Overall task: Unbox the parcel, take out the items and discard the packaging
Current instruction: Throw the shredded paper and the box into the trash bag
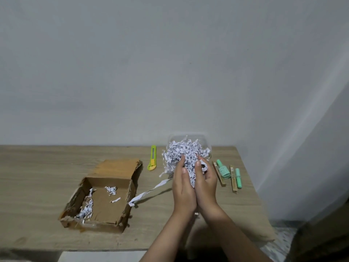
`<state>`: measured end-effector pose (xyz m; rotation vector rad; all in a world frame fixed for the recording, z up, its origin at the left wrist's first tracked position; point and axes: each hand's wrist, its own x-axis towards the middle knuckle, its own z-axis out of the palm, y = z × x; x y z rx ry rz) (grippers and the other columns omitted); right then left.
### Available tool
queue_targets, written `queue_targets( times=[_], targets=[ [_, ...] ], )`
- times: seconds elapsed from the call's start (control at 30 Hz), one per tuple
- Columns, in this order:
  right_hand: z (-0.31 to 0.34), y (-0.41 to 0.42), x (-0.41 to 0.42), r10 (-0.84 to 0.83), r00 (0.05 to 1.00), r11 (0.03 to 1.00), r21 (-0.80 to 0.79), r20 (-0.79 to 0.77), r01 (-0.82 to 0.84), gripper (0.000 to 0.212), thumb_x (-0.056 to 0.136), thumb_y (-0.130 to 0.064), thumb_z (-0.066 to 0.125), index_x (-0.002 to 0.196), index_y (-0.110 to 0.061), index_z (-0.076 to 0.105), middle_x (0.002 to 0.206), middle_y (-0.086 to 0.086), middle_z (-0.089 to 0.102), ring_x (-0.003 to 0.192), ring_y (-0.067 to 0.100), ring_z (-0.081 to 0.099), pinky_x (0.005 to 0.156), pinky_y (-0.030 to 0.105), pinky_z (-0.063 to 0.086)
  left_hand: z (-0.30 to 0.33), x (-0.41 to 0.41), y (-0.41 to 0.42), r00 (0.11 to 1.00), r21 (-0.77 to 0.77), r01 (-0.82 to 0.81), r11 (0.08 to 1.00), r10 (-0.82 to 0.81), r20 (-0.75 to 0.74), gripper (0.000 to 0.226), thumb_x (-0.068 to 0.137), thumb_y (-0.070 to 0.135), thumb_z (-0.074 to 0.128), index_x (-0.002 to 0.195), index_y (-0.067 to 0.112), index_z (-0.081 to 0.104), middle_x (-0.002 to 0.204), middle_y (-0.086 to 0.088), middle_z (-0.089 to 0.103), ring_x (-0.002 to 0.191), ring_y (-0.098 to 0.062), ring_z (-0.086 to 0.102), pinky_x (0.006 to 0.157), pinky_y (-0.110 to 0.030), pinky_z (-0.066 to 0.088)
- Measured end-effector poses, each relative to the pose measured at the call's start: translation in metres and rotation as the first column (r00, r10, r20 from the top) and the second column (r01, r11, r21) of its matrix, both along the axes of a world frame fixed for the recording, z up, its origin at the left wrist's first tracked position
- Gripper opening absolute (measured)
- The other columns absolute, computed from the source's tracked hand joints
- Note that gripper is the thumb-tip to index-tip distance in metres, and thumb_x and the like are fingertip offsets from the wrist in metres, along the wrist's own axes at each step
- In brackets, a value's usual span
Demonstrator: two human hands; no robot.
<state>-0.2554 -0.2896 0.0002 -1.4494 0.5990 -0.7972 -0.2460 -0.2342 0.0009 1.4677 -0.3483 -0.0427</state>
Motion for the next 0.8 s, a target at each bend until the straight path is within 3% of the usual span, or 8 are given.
queue_targets(
  times=[0.1,0.23,0.37,0.5,0.63,0.73,0.8],
  targets=[
    [0.028,-0.003,0.004,-0.026,0.991,0.999,0.04,0.131,0.021,0.02,0.094,-0.013,0.052,0.112,-0.017,0.06,0.116,-0.001,0.063,0.108,0.002,0.057,0.083,0.001,0.041,0.02,0.001,-0.005,0.998,-0.021,0.006,1.0,-0.005,0.056,0.048,0.093,0.036,0.028,0.136,0.021,0.041,0.14,0.011,0.043,0.128,0.012,0.034,0.1,-0.003,0.026],
    [0.05,-0.006,0.007,-0.021,0.981,1.0,0.007,0.192,0.02,0.02,0.094,-0.014,0.052,0.112,-0.015,0.06,0.119,0.003,0.063,0.112,0.011,0.057,0.082,0.001,0.042,0.044,0.003,-0.008,0.994,-0.057,0.002,0.998,0.004,0.106,0.045,0.093,0.035,0.028,0.134,0.023,0.042,0.14,0.009,0.045,0.128,0.009,0.036,0.101,-0.006,0.027],
    [0.071,-0.002,0.008,0.003,0.973,0.999,-0.032,0.233,0.004,0.024,0.094,-0.013,0.053,0.116,-0.009,0.061,0.119,0.003,0.063,0.111,0.01,0.057,0.084,0.004,0.044,0.064,0.005,-0.004,0.985,-0.093,-0.025,0.995,0.04,0.17,0.051,0.093,0.032,0.028,0.136,0.011,0.043,0.138,0.005,0.046,0.127,0.005,0.038,0.099,-0.002,0.027],
    [0.088,0.005,0.009,0.009,0.965,0.997,-0.071,0.262,0.01,0.026,0.094,-0.011,0.052,0.117,-0.004,0.06,0.117,0.005,0.063,0.109,0.01,0.057,0.082,0.001,0.043,0.076,0.006,0.002,0.978,-0.11,-0.033,0.993,0.055,0.202,0.05,0.092,0.033,0.027,0.135,0.013,0.044,0.135,0.008,0.046,0.12,0.019,0.037,0.096,-0.001,0.027],
    [0.092,0.013,0.005,-0.009,0.965,0.998,-0.06,0.263,0.026,0.025,0.094,-0.011,0.053,0.116,-0.003,0.06,0.117,0.007,0.063,0.108,0.011,0.057,0.081,0.002,0.043,0.078,0.0,0.009,0.976,-0.105,-0.04,0.994,0.061,0.208,0.045,0.093,0.035,0.028,0.133,0.021,0.045,0.132,0.013,0.047,0.119,0.019,0.038,0.096,-0.002,0.029],
    [0.089,0.016,0.001,-0.039,0.97,0.999,-0.011,0.238,0.043,0.024,0.093,-0.015,0.054,0.114,-0.006,0.061,0.118,0.012,0.065,0.11,0.02,0.059,0.094,0.024,0.048,0.077,-0.009,0.012,0.968,-0.033,-0.09,0.995,0.095,0.233,0.044,0.092,0.043,0.025,0.13,0.03,0.046,0.127,0.025,0.047,0.119,0.018,0.036,0.098,-0.005,0.023],
    [0.085,0.015,0.001,-0.059,0.977,0.998,0.011,0.207,0.058,0.025,0.093,-0.019,0.055,0.113,-0.005,0.061,0.115,0.017,0.065,0.111,0.03,0.06,0.098,0.044,0.048,0.077,-0.014,0.012,0.95,0.073,-0.202,0.977,0.177,0.259,0.055,0.085,0.055,0.018,0.128,0.038,0.049,0.113,0.04,0.044,0.113,0.022,0.029,0.098,-0.018,0.016]
  ],
)
